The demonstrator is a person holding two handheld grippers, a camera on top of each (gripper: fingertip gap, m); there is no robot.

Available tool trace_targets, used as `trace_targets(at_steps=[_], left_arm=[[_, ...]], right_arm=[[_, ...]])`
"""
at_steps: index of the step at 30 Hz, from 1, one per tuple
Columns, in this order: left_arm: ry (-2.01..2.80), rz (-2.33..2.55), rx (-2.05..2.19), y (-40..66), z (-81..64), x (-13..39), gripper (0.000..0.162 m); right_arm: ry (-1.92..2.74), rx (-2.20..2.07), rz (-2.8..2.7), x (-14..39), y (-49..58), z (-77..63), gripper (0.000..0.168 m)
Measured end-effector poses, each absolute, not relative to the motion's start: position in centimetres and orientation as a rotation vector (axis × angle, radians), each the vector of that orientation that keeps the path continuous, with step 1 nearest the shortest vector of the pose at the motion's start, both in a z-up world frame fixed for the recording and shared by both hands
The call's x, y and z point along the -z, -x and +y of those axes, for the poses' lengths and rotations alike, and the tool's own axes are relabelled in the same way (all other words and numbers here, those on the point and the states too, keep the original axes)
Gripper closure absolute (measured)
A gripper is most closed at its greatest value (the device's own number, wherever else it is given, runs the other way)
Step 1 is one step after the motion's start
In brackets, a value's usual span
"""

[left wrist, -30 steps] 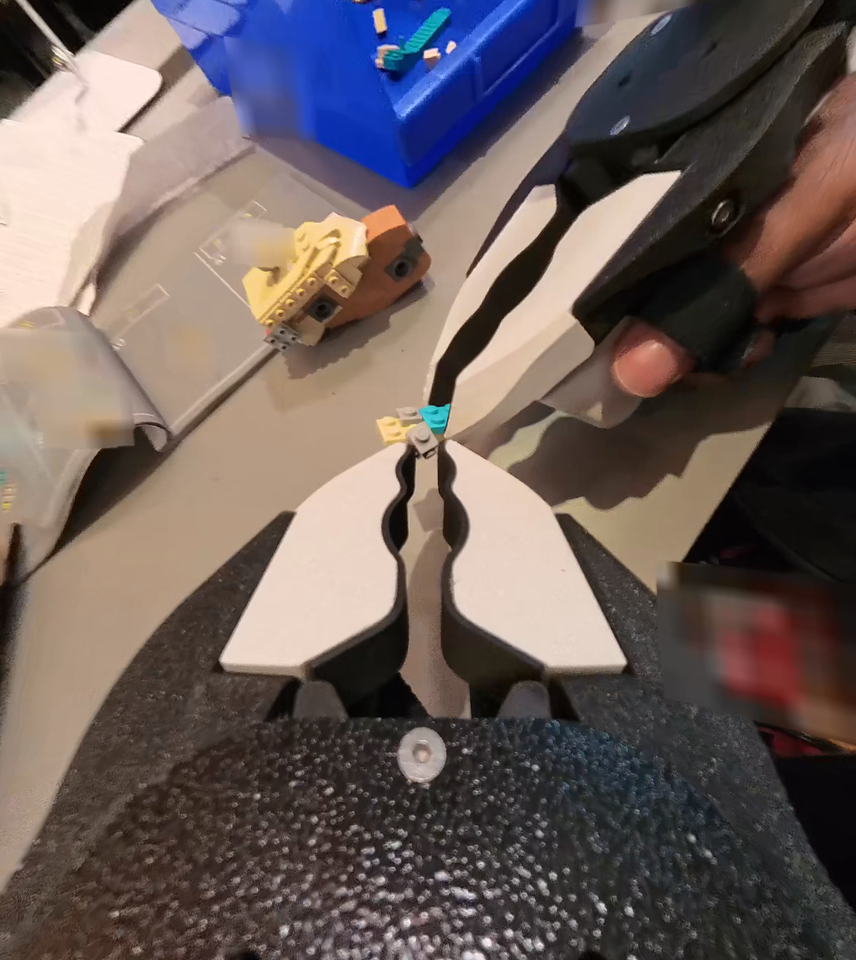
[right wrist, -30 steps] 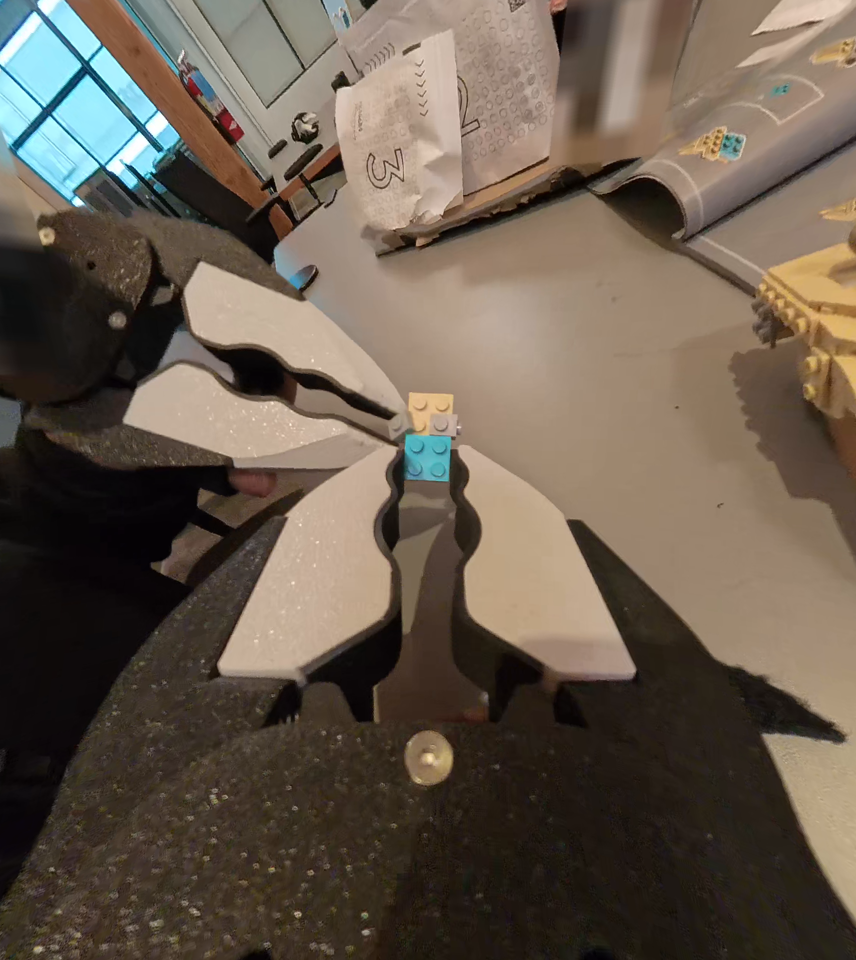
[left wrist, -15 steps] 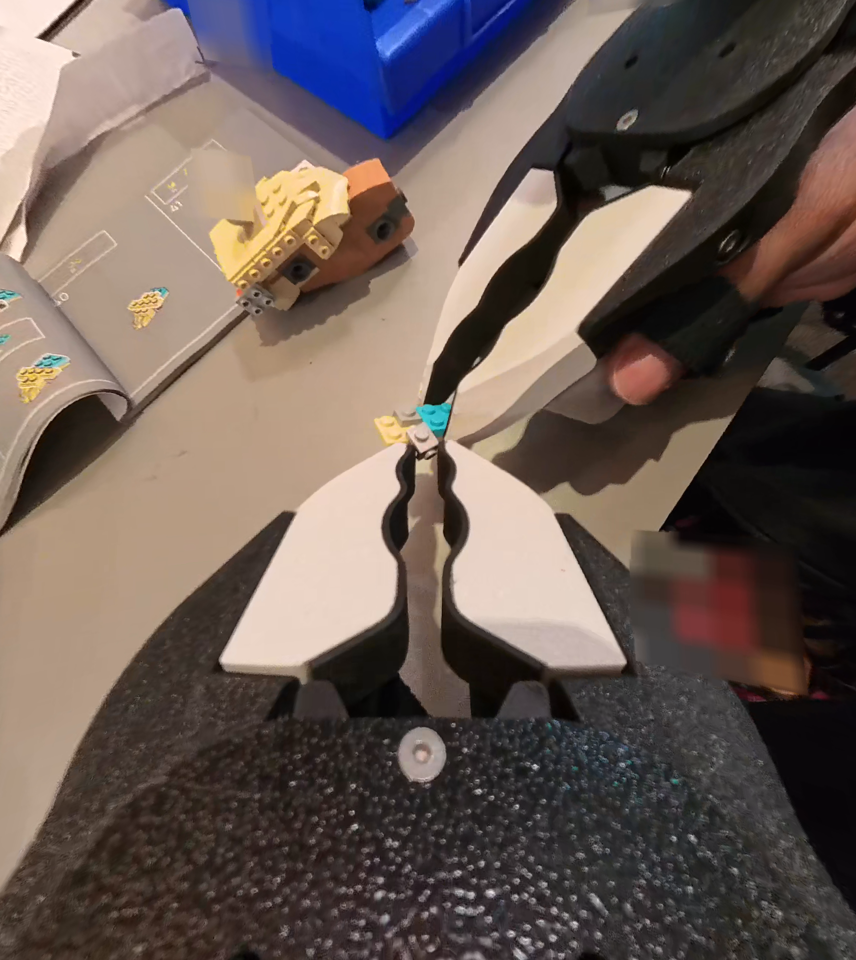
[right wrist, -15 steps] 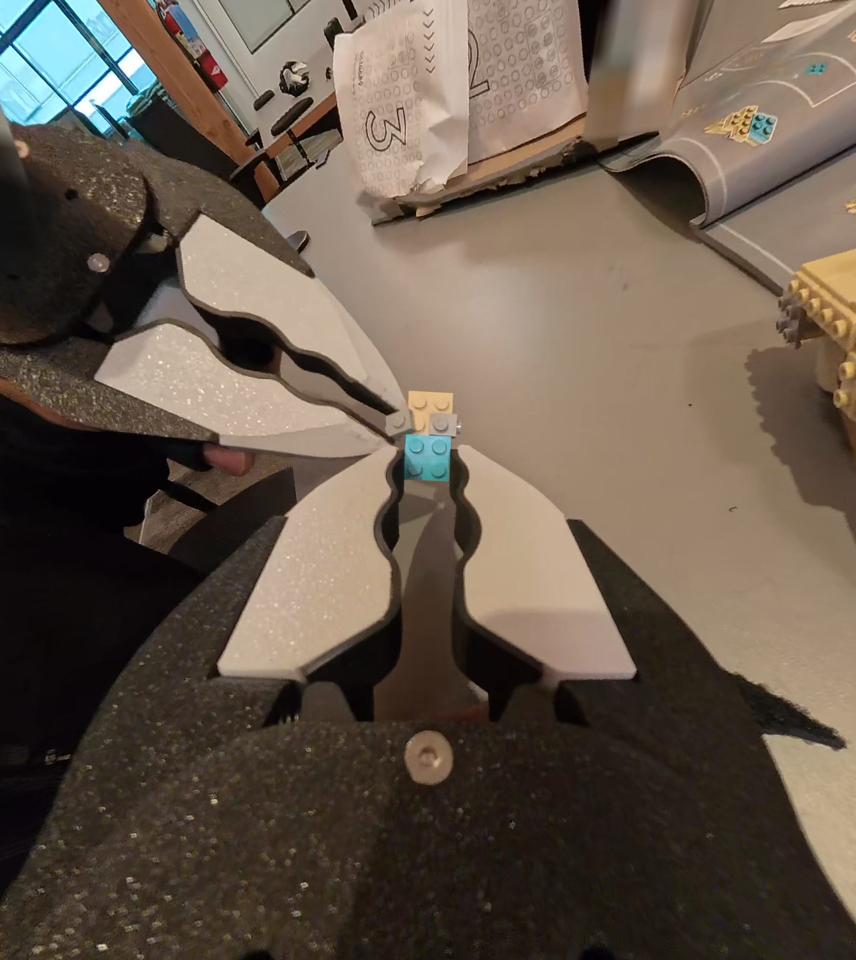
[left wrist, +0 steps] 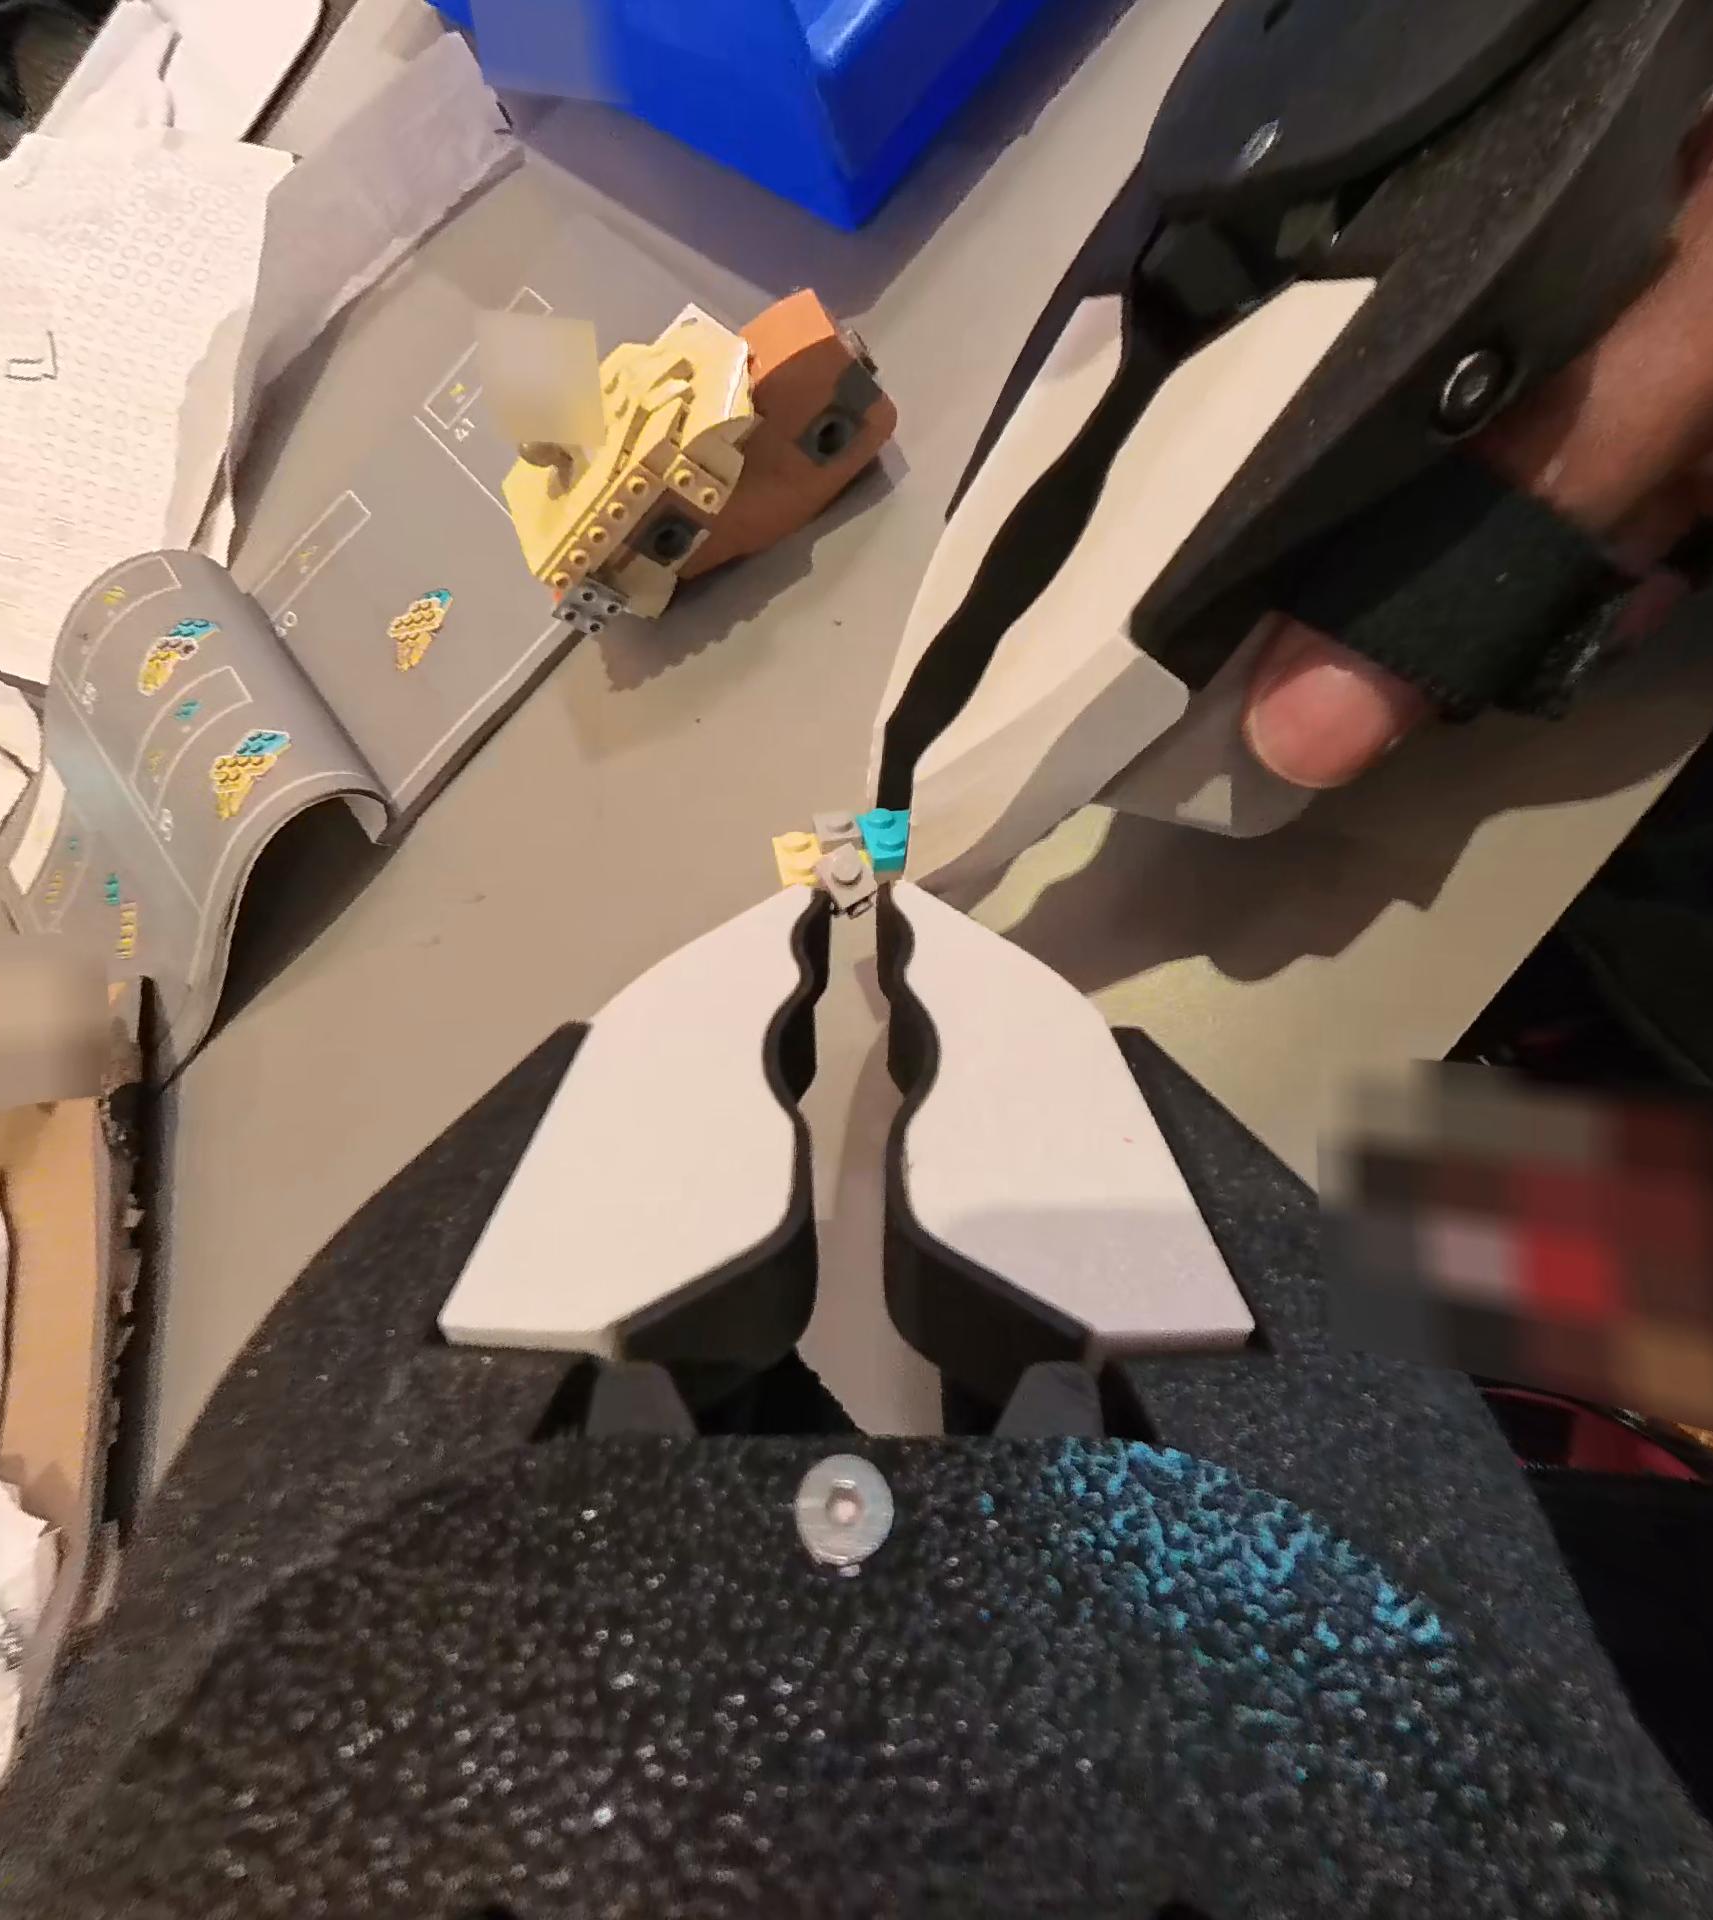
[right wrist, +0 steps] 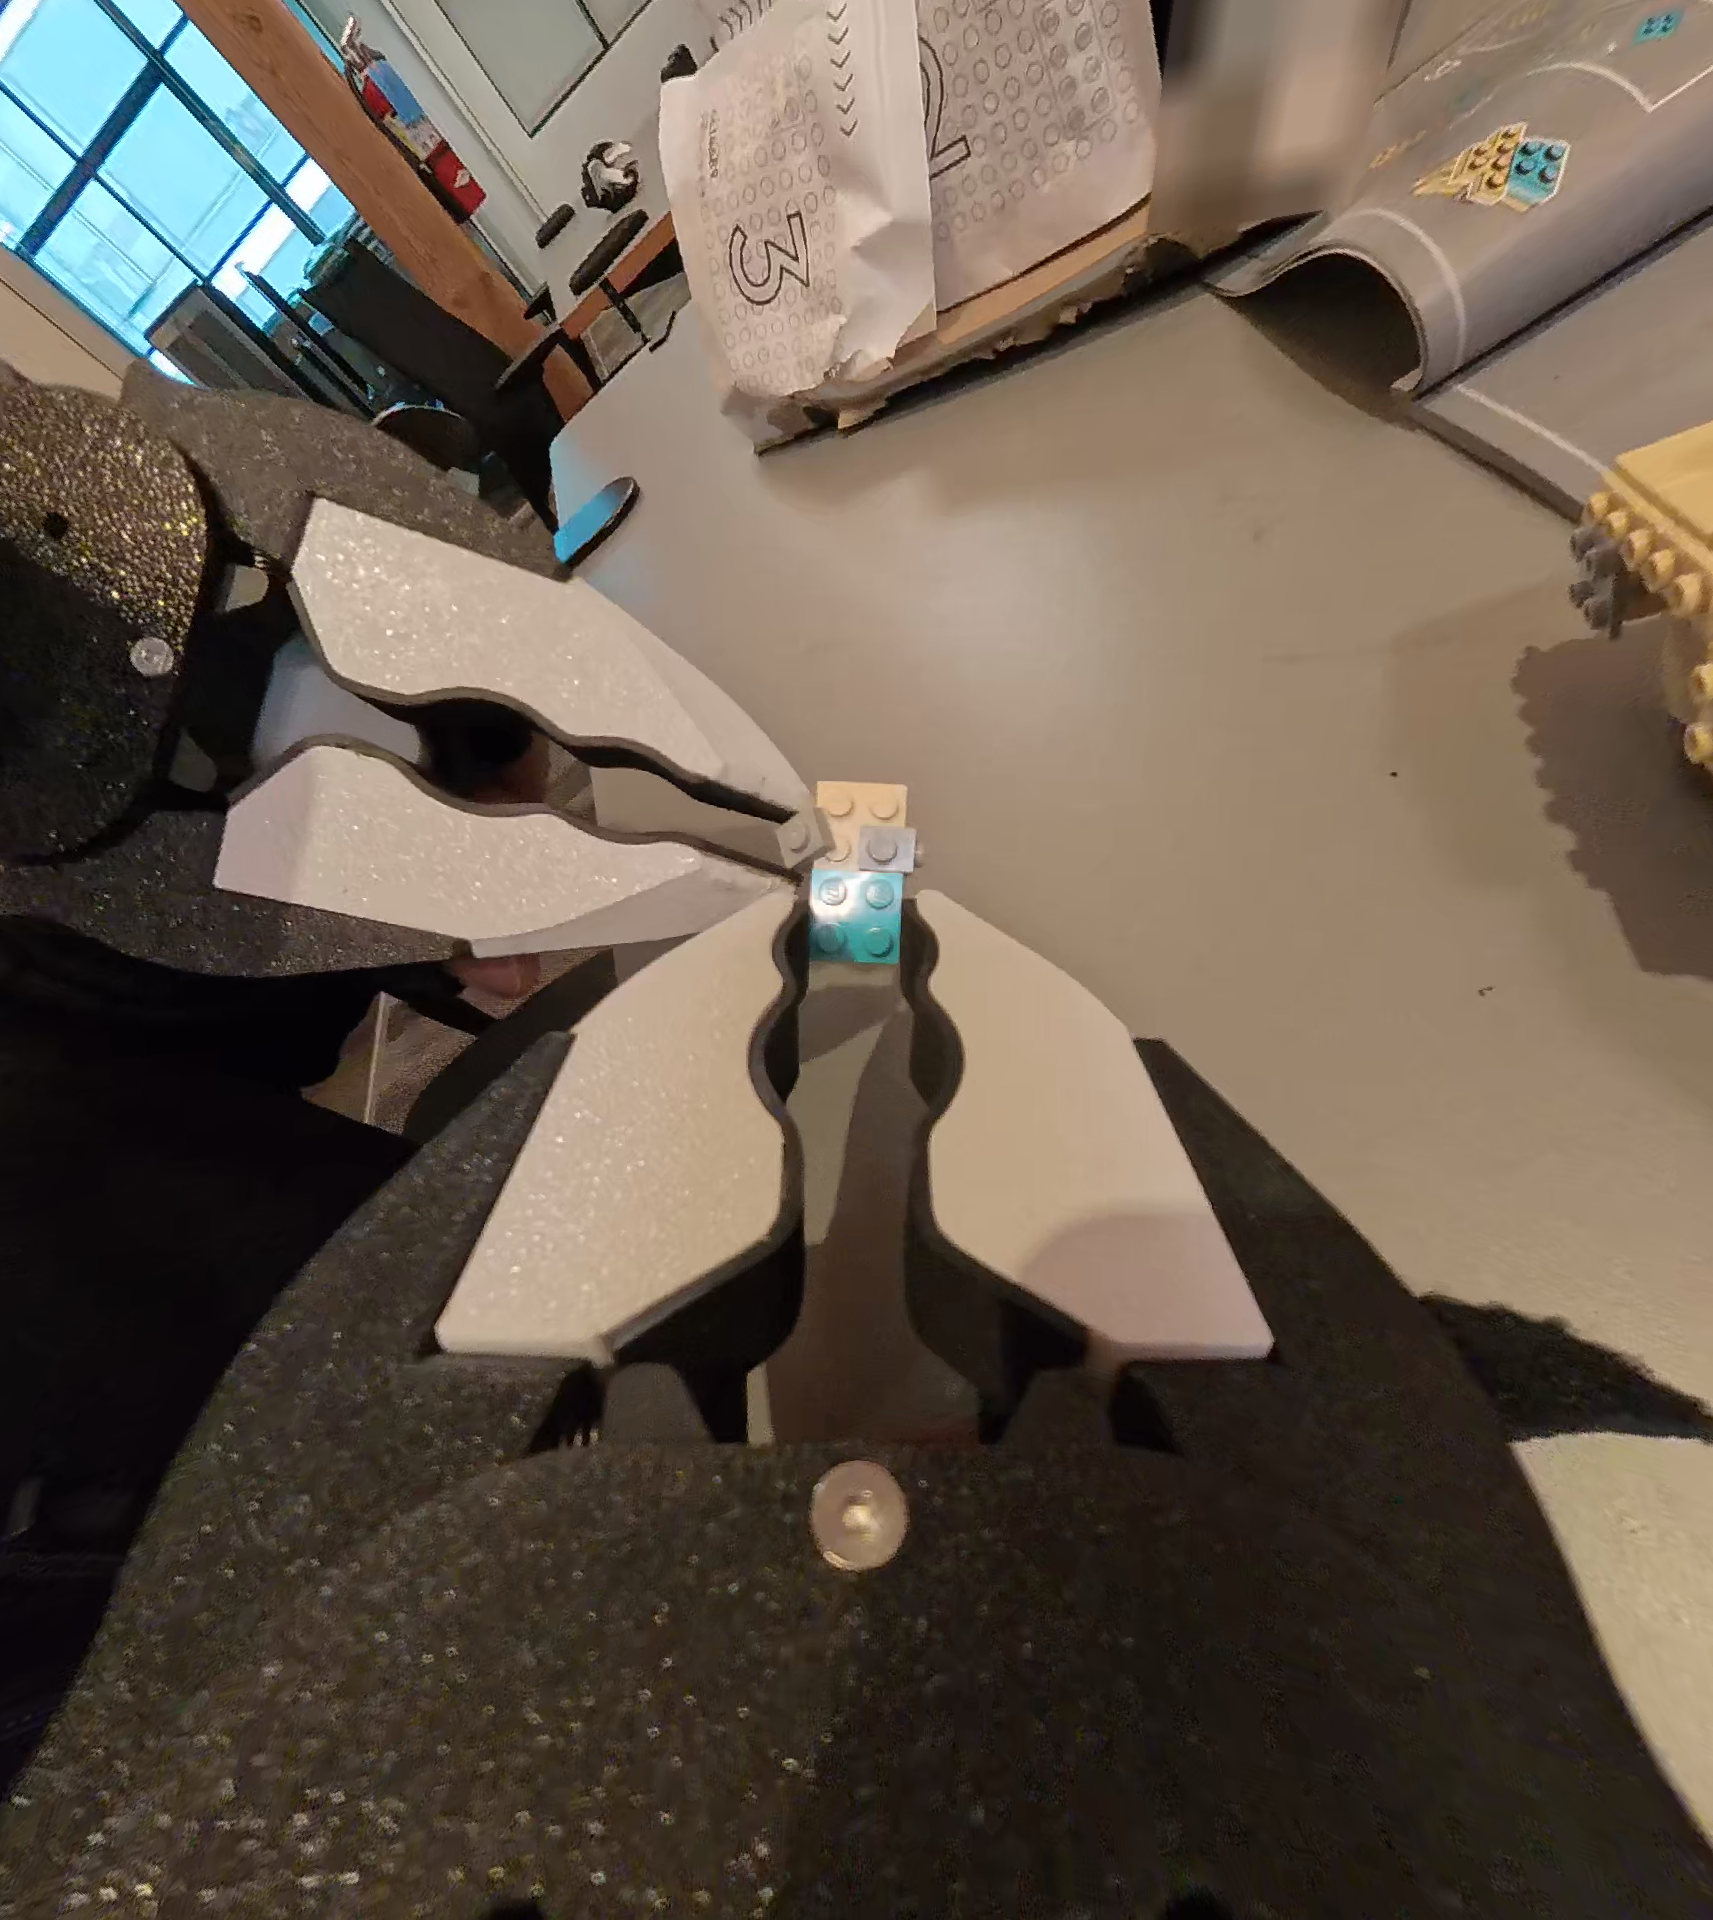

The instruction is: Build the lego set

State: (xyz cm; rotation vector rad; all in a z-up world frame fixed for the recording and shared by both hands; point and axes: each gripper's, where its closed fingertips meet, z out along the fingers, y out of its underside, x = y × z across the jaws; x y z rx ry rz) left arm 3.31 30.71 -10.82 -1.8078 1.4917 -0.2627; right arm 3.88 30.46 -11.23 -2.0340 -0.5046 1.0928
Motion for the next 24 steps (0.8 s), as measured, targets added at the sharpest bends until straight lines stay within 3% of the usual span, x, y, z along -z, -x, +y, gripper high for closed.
trace_targets(at_steps=[15,24], left_arm=[[1.876,1.459,0.369,-3.44,30.37,10.95,0.154],[1.831,1.548,0.216,-3.07,30.39,11.29,0.154]], right_arm=[[2.052,-0.964,-0.563,11.68,-3.94,30.4,0.152],[2.062,-0.952,-0.591,11.9,-3.65,30.19,0.152]])
